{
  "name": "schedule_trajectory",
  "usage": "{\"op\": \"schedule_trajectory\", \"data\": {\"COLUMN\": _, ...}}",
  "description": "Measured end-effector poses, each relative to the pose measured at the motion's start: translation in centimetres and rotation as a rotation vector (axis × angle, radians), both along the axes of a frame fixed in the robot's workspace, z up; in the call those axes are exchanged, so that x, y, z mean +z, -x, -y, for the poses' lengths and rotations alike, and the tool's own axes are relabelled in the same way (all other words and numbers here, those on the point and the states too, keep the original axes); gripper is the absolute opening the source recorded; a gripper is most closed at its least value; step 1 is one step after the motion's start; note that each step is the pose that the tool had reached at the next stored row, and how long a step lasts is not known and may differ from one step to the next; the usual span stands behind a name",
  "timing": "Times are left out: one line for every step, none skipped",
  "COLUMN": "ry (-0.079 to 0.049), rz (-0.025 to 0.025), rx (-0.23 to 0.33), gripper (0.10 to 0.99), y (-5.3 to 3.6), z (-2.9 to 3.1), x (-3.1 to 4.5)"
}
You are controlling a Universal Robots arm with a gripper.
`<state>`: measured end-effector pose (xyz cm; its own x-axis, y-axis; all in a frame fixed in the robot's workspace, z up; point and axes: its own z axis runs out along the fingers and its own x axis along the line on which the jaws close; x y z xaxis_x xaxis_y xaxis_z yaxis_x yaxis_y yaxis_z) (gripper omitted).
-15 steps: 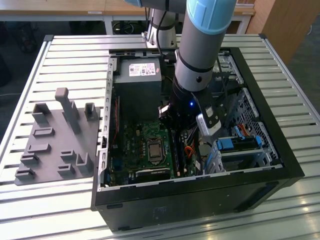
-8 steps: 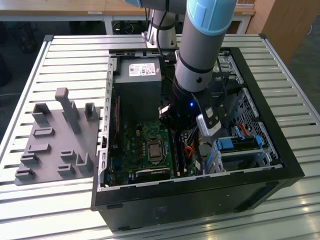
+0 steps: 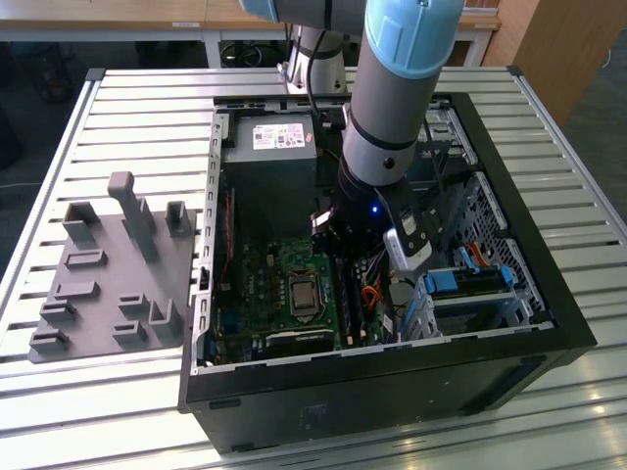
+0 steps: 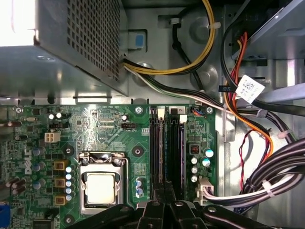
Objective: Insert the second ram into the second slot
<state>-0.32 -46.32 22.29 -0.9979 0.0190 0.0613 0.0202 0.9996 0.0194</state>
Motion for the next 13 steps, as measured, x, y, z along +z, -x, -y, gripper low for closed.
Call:
{"op": "schedule_trajectory", "data": {"ry": 0.000, "rz": 0.0000, "rx": 0.000, "gripper": 0.122, "y": 0.00, "z": 0.00, "x": -0.08}}
{"op": "schedule_trajectory", "data": {"ry": 0.000, "rz": 0.0000, "rx": 0.000, "gripper": 0.122, "y": 0.00, "z": 0.00, "x": -0.16}}
{"op": "schedule_trajectory", "data": {"ry": 0.000, "rz": -0.0002, "rx": 0.000, "gripper": 0.122, "y": -0.01, "z": 0.01, "x": -0.23}}
{"op": "schedule_trajectory", "data": {"ry": 0.001, "rz": -0.0003, "rx": 0.000, "gripper": 0.122, "y": 0.00, "z": 0.01, "x": -0.32}}
{"op": "schedule_trajectory", "data": {"ry": 0.001, "rz": -0.0004, "rx": 0.000, "gripper": 0.122, "y": -0.01, "z": 0.01, "x": -0.39}}
{"op": "schedule_trajectory", "data": {"ry": 0.001, "rz": -0.0004, "rx": 0.000, "gripper": 0.122, "y": -0.01, "z": 0.01, "x": -0.46}}
{"op": "schedule_trajectory", "data": {"ry": 0.000, "rz": -0.0002, "rx": 0.000, "gripper": 0.122, "y": -0.01, "z": 0.00, "x": -0.58}}
{"op": "schedule_trajectory", "data": {"ry": 0.001, "rz": -0.0003, "rx": 0.000, "gripper": 0.122, "y": -0.01, "z": 0.00, "x": -0.66}}
{"op": "schedule_trajectory", "data": {"ry": 0.001, "rz": -0.0004, "rx": 0.000, "gripper": 0.122, "y": -0.01, "z": 0.00, "x": -0.74}}
{"op": "schedule_trajectory", "data": {"ry": 0.001, "rz": -0.0004, "rx": 0.000, "gripper": 0.122, "y": -0.01, "z": 0.01, "x": -0.78}}
{"op": "schedule_trajectory", "data": {"ry": 0.001, "rz": -0.0003, "rx": 0.000, "gripper": 0.122, "y": -0.01, "z": 0.01, "x": -0.78}}
{"op": "schedule_trajectory", "data": {"ry": 0.001, "rz": -0.0002, "rx": 0.000, "gripper": 0.122, "y": -0.01, "z": 0.01, "x": -0.78}}
{"op": "schedule_trajectory", "data": {"ry": 0.000, "rz": 0.0002, "rx": 0.000, "gripper": 0.122, "y": -0.02, "z": -0.01, "x": -0.71}}
